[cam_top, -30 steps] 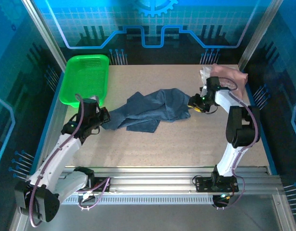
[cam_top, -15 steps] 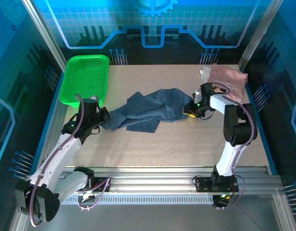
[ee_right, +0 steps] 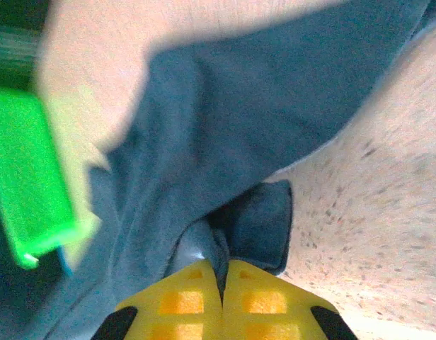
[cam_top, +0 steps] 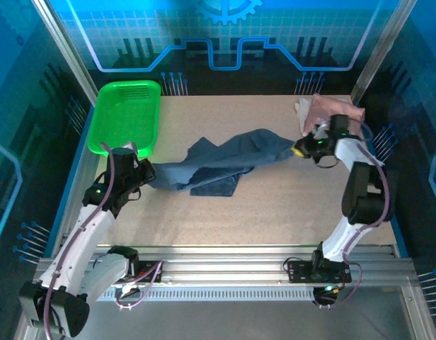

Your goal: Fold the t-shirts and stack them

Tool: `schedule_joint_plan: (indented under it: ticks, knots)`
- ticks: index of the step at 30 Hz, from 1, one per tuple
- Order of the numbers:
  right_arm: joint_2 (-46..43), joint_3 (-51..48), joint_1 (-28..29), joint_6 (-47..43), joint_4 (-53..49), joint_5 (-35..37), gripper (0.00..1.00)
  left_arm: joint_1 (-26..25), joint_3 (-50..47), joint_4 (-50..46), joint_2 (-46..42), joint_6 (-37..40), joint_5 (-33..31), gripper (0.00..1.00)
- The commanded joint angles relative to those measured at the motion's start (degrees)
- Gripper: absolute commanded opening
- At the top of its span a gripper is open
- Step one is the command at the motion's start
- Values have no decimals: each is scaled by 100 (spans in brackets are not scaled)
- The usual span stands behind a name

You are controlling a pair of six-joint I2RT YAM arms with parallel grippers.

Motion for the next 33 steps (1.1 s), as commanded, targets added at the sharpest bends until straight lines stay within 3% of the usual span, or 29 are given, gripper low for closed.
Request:
schedule_joint_plan:
  ticks: [1,6,10,13,17,19,22,25,29,31,33]
  knots:
    - [-337,99,-578,834,0,-807,0,260,-57,-240,-194,145,-223,0]
    - [-302,-130,-1068,915,-628,-960,0,408,-131,-201,-217,175,-240,0]
    - [-371,-747,-1304,1213,-262,-1131,0,419,-166,-196,-227,150,-276,0]
    - [-396,-811,-1437,891,-784,-1067,3,424,-230,-219,-270,97,-217,0]
    - [-682,-1250,-1814,754,-1333,-624,17,417,-533,-147,-312,-87,19,0]
    - [-893,-1633,-2000,932,-1162,-477,31,417,-737,-54,-325,-180,112,0]
    - [-1122,-1791,-2053,1018,-965,-261,42,408,-968,128,-276,-308,317,0]
    - [-1104,-1248,-1570,297,-1333,2,49,383,-1119,357,-56,-423,671,0]
    - [-576,275,142,-1550,-2803,1013,53,267,-1146,444,85,-418,683,0]
    - [-329,495,780,-1827,-3108,1507,54,272,-1136,465,57,-380,659,0]
    - [-175,330,1149,-1657,-3014,1486,55,268,-1105,408,37,-340,600,0]
